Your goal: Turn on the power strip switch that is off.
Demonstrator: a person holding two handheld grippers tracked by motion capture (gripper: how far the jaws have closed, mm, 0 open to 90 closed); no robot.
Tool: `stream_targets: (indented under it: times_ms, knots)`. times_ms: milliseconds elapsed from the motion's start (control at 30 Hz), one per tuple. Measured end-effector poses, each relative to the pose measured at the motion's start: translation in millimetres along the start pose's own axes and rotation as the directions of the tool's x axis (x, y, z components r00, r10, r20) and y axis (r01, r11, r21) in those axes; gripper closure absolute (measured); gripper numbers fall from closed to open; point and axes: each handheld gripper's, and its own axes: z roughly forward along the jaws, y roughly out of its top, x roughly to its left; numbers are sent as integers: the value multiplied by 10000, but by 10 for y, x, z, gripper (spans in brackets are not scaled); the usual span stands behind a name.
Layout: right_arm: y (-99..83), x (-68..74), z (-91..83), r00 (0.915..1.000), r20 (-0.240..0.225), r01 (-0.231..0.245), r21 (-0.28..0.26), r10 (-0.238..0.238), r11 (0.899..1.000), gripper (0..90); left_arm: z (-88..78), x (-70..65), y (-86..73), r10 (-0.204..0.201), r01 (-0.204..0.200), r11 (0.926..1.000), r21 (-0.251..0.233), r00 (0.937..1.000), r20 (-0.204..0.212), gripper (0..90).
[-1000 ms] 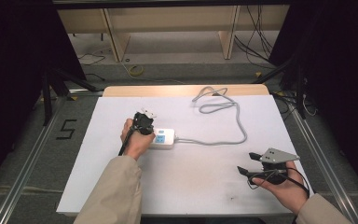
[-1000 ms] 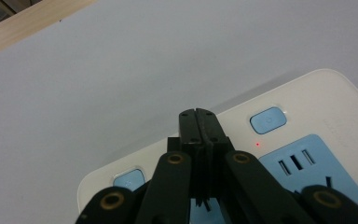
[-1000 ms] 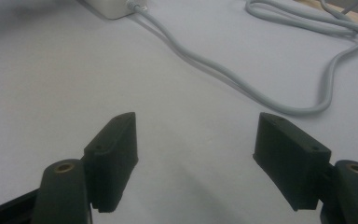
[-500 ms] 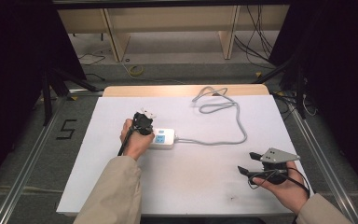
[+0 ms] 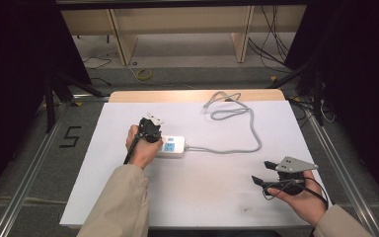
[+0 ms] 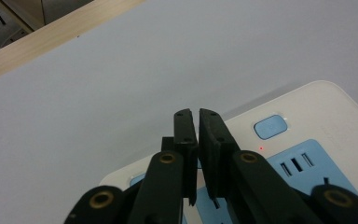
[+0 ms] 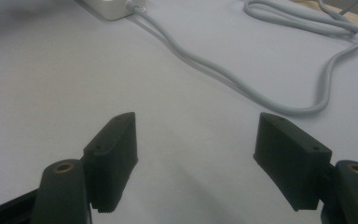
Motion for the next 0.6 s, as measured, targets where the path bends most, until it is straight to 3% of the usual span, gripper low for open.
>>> stream_targets:
  times_ms: [333,600]
  knots:
    - [-3,-2,-2,10000,-2,-9,-2,9,10000,304,-50,17,-7,-76,75,9999,-130,10000,-61,785]
    - [-4,-2,0,10000,-3,-10,6,10,10000,303,-108,30,-23,-304,306,9993,-233,9995,86,635]
